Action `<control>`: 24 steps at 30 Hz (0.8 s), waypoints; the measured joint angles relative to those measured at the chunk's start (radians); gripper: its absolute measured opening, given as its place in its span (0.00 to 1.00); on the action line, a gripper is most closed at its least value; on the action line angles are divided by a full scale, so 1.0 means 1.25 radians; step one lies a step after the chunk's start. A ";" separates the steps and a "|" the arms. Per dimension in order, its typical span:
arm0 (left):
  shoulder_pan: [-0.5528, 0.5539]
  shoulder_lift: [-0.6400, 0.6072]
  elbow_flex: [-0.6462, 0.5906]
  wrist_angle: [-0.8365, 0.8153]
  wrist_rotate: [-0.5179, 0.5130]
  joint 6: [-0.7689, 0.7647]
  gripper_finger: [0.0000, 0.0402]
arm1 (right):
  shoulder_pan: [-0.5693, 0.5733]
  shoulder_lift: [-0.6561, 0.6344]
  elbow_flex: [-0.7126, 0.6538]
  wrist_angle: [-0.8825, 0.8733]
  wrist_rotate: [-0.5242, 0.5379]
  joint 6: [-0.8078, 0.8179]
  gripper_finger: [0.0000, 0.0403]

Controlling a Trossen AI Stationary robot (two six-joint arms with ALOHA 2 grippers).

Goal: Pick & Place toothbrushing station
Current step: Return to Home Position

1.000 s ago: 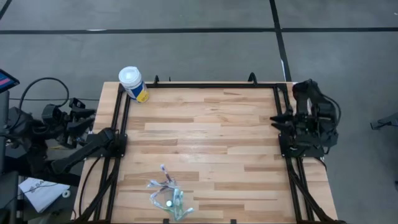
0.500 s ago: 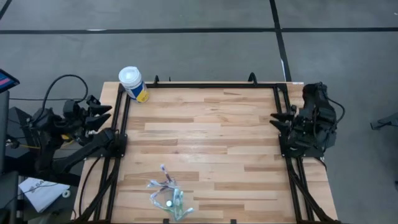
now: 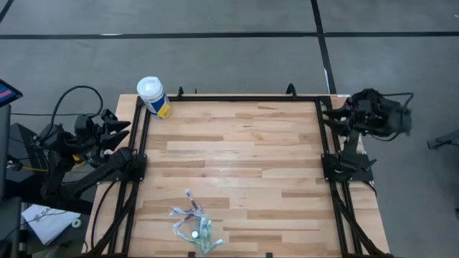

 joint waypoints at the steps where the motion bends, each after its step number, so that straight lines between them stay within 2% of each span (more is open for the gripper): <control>1: 0.000 0.000 0.000 0.002 0.000 0.000 0.40 | 0.024 0.001 0.005 0.048 -0.028 -0.047 0.41; 3: 0.000 0.000 0.000 0.008 0.000 0.000 0.40 | 0.066 0.000 0.008 0.177 -0.100 -0.172 0.41; 5: 0.000 0.000 0.000 0.016 -0.001 0.000 0.40 | 0.097 0.001 0.007 0.339 -0.222 -0.343 0.42; 6: 0.000 0.000 0.000 0.021 -0.001 0.000 0.40 | 0.106 0.001 0.007 0.435 -0.324 -0.452 0.42; 7: 0.000 0.000 0.000 0.027 -0.001 -0.003 0.40 | 0.110 0.000 0.007 0.514 -0.465 -0.573 0.42; 8: 0.000 0.000 0.000 0.032 -0.001 -0.006 0.40 | 0.114 -0.002 0.009 0.555 -0.620 -0.667 0.42; 9: 0.000 0.000 0.000 0.037 -0.001 -0.007 0.40 | 0.120 -0.012 0.011 0.541 -0.728 -0.710 0.42; 10: 0.000 0.000 0.000 0.043 -0.001 -0.010 0.40 | 0.118 -0.029 0.010 0.495 -0.740 -0.679 0.42; 12: 0.000 0.000 0.000 0.060 0.001 -0.017 0.40 | 0.081 -0.067 -0.013 0.452 -0.624 -0.539 0.42; 14: 0.000 0.000 0.000 0.076 0.013 -0.024 0.40 | 0.031 -0.098 -0.049 0.452 -0.575 -0.430 0.42; 19: 0.000 0.000 0.000 0.099 0.025 -0.053 0.40 | -0.024 -0.174 -0.113 0.409 -0.643 -0.387 0.42; 22: 0.000 0.012 0.001 0.102 0.038 -0.060 0.40 | -0.094 -0.175 -0.127 0.318 -0.660 -0.340 0.42; 24: 0.000 0.026 0.001 0.107 0.059 -0.060 0.40 | -0.156 -0.175 -0.099 0.262 -0.653 -0.281 0.42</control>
